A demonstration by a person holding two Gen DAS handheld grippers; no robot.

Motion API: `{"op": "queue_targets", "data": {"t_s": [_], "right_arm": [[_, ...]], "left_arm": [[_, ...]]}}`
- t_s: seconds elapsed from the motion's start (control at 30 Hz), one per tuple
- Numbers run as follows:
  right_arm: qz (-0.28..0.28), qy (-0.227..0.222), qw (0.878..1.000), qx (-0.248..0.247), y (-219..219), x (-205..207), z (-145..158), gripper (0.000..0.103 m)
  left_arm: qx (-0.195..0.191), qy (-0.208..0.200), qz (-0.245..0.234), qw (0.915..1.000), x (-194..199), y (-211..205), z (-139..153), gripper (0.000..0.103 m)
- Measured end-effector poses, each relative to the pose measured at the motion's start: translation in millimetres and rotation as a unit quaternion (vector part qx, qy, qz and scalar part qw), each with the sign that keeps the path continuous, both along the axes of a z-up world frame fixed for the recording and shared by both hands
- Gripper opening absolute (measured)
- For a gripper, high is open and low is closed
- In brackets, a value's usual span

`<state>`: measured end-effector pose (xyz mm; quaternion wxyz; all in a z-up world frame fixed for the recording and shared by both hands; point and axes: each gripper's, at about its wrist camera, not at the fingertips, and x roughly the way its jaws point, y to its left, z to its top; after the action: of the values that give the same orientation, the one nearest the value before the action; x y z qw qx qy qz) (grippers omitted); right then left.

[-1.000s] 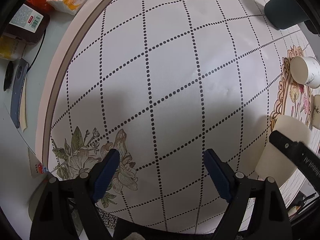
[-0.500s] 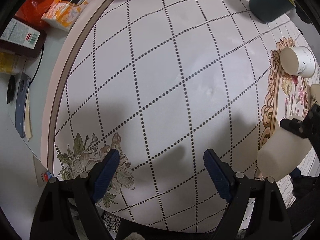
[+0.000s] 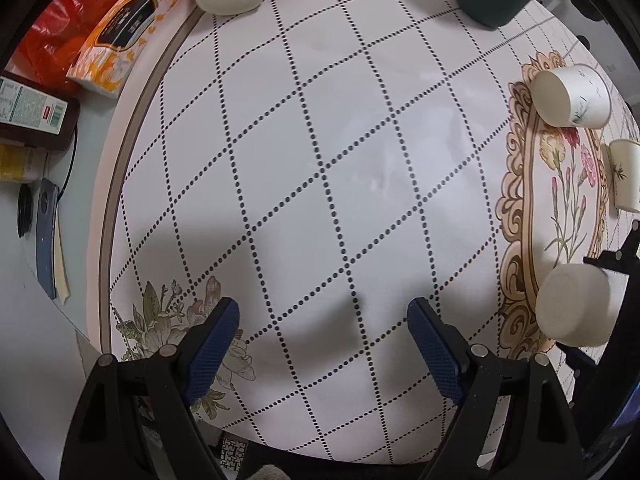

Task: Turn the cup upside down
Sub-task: 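Lift the cup with the right gripper and rotate it mouth-down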

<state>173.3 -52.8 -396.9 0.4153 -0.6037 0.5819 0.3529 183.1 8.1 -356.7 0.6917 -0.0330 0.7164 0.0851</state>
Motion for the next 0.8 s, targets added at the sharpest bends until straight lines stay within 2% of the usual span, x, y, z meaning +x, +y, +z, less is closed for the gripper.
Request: {"op": "queue_targets", "data": {"t_s": [0.13, 0.23, 0.33, 0.5, 0.6, 0.8], "right_arm": [[-0.094, 0.016, 0.995, 0.005, -12.9, 11.4, 0.3, 0.074], [-0.176, 0.034, 0.984, 0.014, -23.6, 17.3, 0.4, 0.074], [-0.258, 0.051, 0.965, 0.021, -33.9, 27.5, 1.8, 0.074], [-0.377, 0.070, 0.923, 0.028, -55.0, 66.4, -1.5, 0.074], [-0.422, 0.073, 0.904, 0.022, -64.9, 81.4, -5.8, 0.074], [-0.481, 0.079, 0.873, 0.015, -89.2, 98.6, -10.8, 0.074]], "left_arm": [[-0.002, -0.001, -0.005, 1.0000, 3.0, -12.1, 5.9, 0.086], [-0.004, -0.002, -0.007, 1.0000, 2.1, -12.8, 7.0, 0.086], [-0.004, -0.002, -0.008, 1.0000, 1.9, -17.7, 8.4, 0.086], [-0.004, -0.002, -0.009, 1.0000, 3.1, -15.8, 8.2, 0.086], [-0.004, -0.002, -0.010, 0.9999, 2.9, -19.9, 9.8, 0.086], [-0.006, -0.001, -0.012, 0.9999, -3.1, -19.2, 7.3, 0.086]]}}
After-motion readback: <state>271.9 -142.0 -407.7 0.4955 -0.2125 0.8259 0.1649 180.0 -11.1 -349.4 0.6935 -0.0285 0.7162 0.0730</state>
